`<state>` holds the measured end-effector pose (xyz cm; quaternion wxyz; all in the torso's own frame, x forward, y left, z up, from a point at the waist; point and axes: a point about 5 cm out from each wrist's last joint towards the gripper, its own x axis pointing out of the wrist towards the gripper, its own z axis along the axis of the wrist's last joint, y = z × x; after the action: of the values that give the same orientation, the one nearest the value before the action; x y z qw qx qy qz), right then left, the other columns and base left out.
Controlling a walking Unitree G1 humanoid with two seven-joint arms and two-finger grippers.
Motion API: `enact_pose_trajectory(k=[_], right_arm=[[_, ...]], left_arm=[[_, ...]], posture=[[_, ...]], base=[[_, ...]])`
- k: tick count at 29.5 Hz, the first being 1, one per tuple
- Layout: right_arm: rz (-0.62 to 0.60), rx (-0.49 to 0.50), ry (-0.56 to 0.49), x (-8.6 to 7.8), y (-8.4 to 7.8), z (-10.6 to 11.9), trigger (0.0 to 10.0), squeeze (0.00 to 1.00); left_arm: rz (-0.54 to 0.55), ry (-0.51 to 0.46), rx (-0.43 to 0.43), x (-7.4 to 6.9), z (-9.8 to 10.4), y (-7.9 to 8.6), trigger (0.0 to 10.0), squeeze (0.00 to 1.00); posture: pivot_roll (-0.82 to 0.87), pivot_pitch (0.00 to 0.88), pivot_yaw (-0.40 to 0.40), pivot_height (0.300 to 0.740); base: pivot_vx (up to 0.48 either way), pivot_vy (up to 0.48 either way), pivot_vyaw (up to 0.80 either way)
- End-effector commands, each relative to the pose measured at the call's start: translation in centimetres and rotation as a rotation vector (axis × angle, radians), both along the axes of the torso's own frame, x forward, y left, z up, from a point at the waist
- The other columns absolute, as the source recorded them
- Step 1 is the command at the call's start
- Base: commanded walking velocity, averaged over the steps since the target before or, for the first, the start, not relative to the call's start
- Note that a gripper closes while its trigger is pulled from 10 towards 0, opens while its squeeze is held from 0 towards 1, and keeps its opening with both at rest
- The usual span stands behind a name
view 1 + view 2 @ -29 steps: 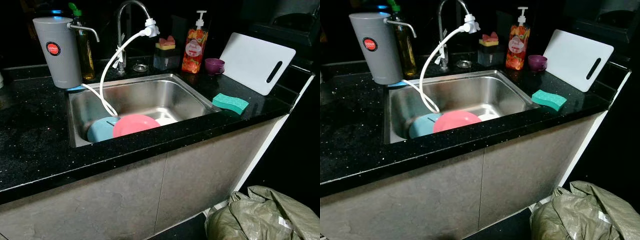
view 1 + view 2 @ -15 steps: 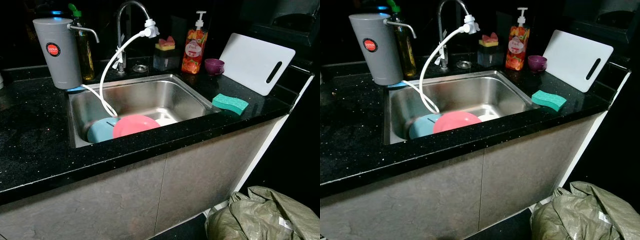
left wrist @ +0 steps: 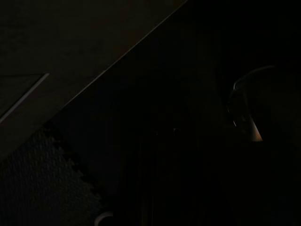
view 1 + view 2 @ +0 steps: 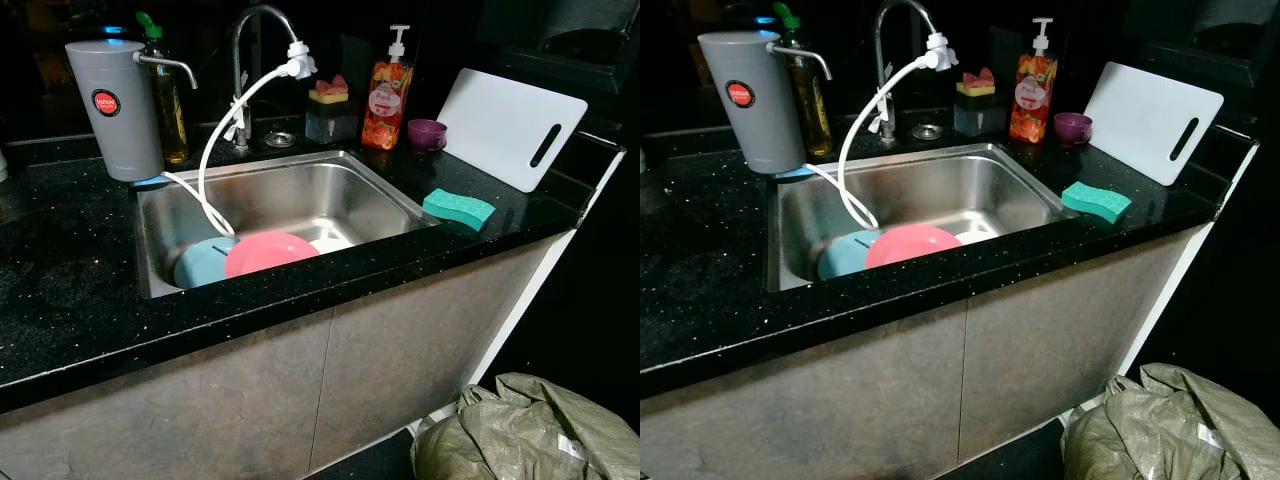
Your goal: Kitchen organization
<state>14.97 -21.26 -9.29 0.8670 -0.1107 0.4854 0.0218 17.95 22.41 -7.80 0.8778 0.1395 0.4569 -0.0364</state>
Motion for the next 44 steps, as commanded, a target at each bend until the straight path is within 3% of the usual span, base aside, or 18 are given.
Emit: enact_pose_trajectory(k=[1, 24, 44], right_arm=[[-0.018, -0.003, 0.029, -0.8, -0.14, -0.31, 10.0, 0.0], [-0.024, -0.002, 0.036, -1.18, -0.17, -0.44, 10.0, 0.0], [-0.022, -0.002, 0.039, -1.28, -0.11, -0.49, 10.0, 0.0]], left_arm=[[-0.016, 0.027, 0.014, -0.6, -0.2, 0.42, 10.0, 0.0], [-0.028, 0.008, 0.01, 0.08, 0.05, 0.09, 10.0, 0.0], [-0.017, 0.028, 0.012, -0.54, -0.25, 0.15, 10.0, 0.0]], posture=[[0.01, 0.107, -0.02, 0.74], [0.01, 0.106, -0.017, 0.74], [0.01, 0.11, -0.02, 0.74]], base=[[0.0, 0.0, 0.0], [0.0, 0.0, 0.0], [0.0, 0.0, 0.0]])
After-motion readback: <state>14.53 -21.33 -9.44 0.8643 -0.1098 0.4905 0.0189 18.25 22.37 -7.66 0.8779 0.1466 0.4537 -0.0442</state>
